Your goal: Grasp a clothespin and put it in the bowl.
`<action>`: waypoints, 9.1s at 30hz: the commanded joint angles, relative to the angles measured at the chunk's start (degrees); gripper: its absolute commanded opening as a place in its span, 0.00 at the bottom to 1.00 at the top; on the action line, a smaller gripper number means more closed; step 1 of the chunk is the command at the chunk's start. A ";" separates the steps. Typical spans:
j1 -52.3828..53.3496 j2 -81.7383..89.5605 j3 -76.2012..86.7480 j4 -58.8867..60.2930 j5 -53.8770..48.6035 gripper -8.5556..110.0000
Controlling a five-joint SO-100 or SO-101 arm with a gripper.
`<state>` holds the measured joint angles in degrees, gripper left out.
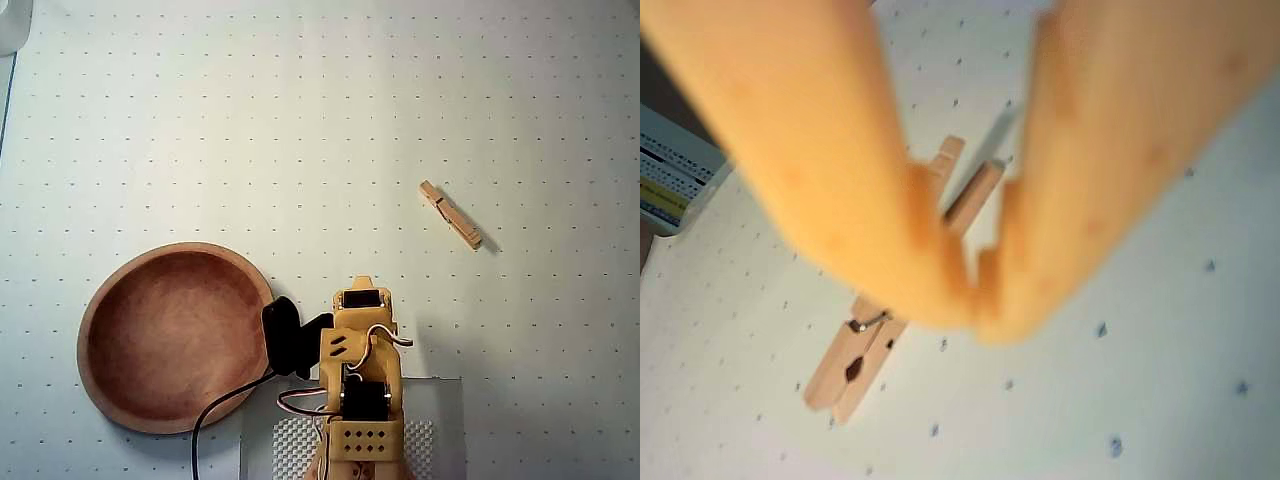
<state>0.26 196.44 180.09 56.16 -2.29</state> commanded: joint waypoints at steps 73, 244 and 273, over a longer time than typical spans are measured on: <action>9.84 -73.39 -88.24 31.73 -66.45 0.05; 19.16 -155.39 -155.39 44.38 -139.92 0.22; 19.07 -162.86 -157.41 37.79 -136.14 0.22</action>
<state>18.63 32.61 26.10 93.52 -138.69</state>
